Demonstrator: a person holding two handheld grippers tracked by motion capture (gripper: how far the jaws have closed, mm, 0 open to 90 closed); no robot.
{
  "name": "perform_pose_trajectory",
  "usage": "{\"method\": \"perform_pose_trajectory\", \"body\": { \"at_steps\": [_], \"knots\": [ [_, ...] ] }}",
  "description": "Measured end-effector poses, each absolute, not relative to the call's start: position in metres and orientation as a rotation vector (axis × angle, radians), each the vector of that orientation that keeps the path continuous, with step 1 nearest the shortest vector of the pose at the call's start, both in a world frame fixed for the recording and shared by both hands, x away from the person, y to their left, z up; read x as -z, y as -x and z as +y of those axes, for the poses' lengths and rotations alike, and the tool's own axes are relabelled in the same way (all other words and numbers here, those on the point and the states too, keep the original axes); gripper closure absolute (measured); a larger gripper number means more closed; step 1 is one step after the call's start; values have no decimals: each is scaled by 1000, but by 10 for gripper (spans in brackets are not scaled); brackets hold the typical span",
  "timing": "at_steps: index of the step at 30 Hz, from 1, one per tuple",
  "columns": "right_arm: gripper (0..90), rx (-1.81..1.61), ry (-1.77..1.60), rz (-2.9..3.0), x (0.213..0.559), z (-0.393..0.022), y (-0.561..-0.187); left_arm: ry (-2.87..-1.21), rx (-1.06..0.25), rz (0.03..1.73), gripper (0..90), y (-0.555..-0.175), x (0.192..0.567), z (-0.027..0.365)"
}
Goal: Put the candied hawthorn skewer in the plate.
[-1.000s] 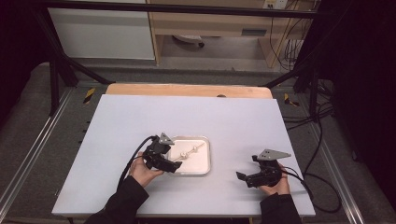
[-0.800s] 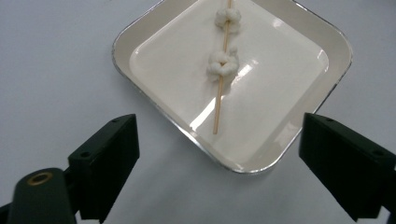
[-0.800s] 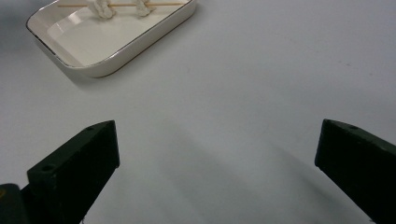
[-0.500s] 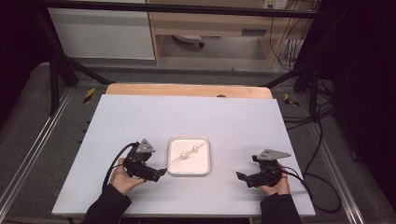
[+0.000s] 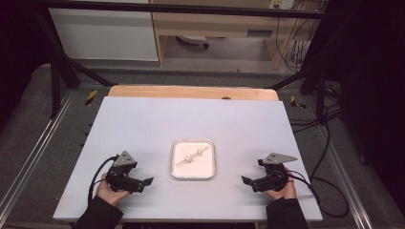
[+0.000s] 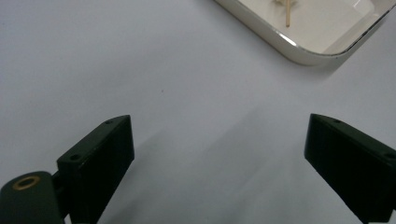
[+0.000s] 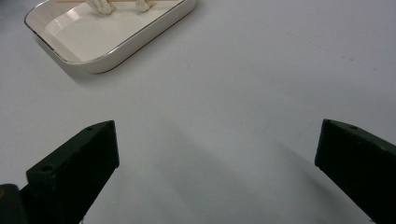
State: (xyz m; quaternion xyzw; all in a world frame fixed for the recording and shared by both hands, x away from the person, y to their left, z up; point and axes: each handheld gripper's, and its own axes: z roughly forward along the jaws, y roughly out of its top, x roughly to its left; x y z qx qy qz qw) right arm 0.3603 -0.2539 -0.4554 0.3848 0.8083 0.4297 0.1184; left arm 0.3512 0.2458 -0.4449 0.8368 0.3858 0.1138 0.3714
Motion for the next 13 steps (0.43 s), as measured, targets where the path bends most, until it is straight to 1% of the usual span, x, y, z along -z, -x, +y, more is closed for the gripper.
{"method": "perform_pose_trajectory", "body": {
  "at_steps": [5, 13],
  "knots": [
    [3, -1264, -1119, 2363, 455, -255, -360, -2127, -299, 989, 83, -348, 449, 256],
    [3, -1251, -1122, 2375, 457, -254, -359, -2125, -303, 987, 84, -348, 450, 257]
  ]
}}
